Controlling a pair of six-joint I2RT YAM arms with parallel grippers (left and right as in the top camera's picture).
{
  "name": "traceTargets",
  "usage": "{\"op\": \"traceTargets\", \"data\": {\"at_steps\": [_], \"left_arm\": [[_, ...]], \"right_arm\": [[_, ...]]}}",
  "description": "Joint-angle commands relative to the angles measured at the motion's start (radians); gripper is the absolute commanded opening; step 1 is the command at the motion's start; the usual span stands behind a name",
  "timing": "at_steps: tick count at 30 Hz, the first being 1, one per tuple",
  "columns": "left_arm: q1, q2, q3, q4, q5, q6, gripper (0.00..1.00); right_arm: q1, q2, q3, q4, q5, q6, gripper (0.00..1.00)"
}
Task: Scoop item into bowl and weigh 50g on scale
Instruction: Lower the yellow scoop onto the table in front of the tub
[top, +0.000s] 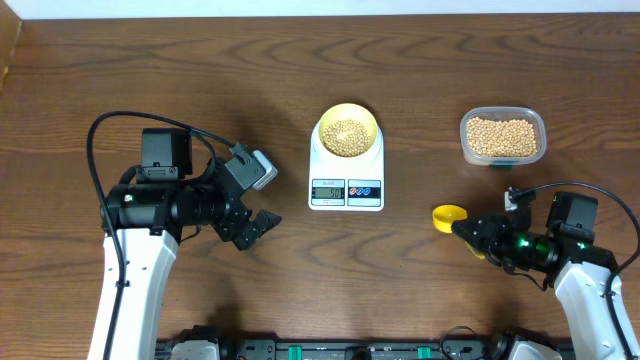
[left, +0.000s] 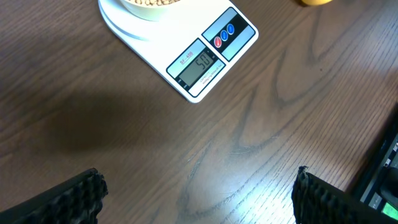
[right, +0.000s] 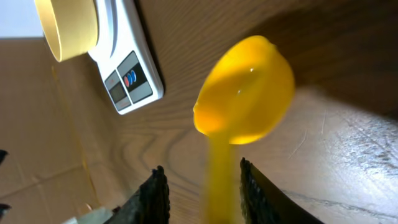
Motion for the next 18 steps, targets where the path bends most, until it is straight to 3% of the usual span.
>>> {"op": "traceTargets", "data": {"at_steps": [1,3,4,6,13,18], "left_arm": [[0.003,0.004,0.022,-0.003,0.016,0.014,0.98],[0.003,0.004,0.022,-0.003,0.016,0.014,0.98],[0.003,0.004,0.022,-0.003,0.016,0.014,0.98],[0.003,0.004,0.022,-0.003,0.016,0.013,0.98],[0.003,0.004,0.022,-0.003,0.016,0.014,0.98],[0.003,0.004,0.022,-0.003,0.016,0.014,0.98]], "right_arm": [[-0.004,-0.01,-0.004,0.001,0.068,0.049,0.51],[-0.004,-0.01,-0.004,0.0,0.106,0.074,0.66],[-0.004,-0.01,-0.004,-0.001,0.126,0.09,0.8],[-0.004,-0.01,-0.004,-0.002,0.163,0.116,0.99],[-0.004,-0.01,-0.004,-0.058,0.332,0.312,0.99],[-0.004,-0.01,-0.004,-0.061,0.332,0.319,0.99]]}}
